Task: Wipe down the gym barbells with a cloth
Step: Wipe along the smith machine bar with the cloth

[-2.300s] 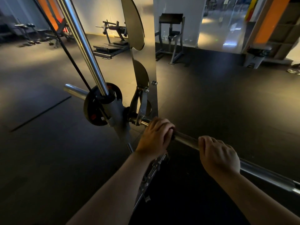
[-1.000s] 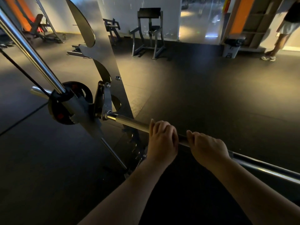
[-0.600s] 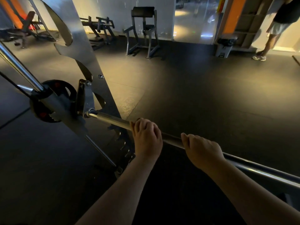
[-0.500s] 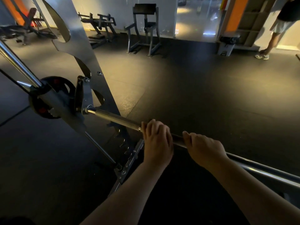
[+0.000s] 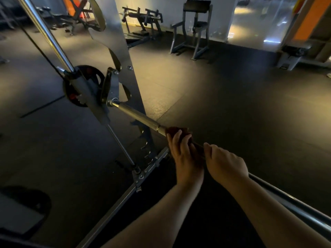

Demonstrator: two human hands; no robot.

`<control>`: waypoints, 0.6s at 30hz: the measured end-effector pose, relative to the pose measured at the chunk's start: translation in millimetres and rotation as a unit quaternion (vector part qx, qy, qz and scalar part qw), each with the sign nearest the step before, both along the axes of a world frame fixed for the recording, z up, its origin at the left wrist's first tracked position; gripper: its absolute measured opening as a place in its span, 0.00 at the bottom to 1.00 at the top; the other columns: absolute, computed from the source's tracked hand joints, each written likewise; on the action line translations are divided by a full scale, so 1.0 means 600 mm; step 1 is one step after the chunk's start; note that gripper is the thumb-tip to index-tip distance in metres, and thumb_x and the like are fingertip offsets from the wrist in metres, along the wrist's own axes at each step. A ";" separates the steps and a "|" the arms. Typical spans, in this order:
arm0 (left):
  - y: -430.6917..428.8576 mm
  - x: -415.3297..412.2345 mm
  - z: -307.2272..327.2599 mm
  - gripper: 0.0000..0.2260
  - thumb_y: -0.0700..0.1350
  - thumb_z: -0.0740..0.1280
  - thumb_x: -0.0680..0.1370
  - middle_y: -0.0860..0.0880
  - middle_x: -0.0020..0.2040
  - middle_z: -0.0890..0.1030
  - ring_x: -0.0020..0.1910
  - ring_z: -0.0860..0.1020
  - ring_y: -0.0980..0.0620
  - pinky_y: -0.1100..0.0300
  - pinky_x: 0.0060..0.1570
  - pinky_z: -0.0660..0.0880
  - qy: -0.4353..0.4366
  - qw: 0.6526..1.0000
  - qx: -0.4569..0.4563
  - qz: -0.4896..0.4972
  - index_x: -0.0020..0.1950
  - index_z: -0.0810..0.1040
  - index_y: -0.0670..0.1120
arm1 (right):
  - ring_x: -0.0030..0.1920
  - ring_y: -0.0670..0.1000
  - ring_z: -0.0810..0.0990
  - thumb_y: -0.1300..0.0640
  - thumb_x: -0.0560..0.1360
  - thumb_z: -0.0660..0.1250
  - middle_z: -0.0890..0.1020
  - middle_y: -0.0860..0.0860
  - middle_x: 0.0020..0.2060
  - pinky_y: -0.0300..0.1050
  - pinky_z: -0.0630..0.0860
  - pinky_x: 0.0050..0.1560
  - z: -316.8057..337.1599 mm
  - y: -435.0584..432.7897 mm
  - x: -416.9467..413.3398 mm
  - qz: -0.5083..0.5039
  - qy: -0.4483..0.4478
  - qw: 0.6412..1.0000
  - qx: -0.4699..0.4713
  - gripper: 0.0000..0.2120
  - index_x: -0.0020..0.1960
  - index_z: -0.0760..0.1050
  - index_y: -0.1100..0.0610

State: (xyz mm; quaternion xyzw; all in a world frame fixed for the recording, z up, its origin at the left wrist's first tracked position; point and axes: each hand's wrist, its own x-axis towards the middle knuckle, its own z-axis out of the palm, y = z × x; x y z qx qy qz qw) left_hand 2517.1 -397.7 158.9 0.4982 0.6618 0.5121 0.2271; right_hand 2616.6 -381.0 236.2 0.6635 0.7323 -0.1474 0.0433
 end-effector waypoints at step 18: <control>0.049 -0.021 0.009 0.41 0.76 0.50 0.76 0.64 0.81 0.37 0.81 0.39 0.57 0.42 0.81 0.49 -0.164 0.982 0.047 0.076 0.83 0.45 0.59 | 0.76 0.45 0.64 0.42 0.86 0.47 0.63 0.44 0.79 0.45 0.63 0.70 0.007 0.062 -0.058 0.117 0.241 0.959 -0.096 0.23 0.81 0.55 0.42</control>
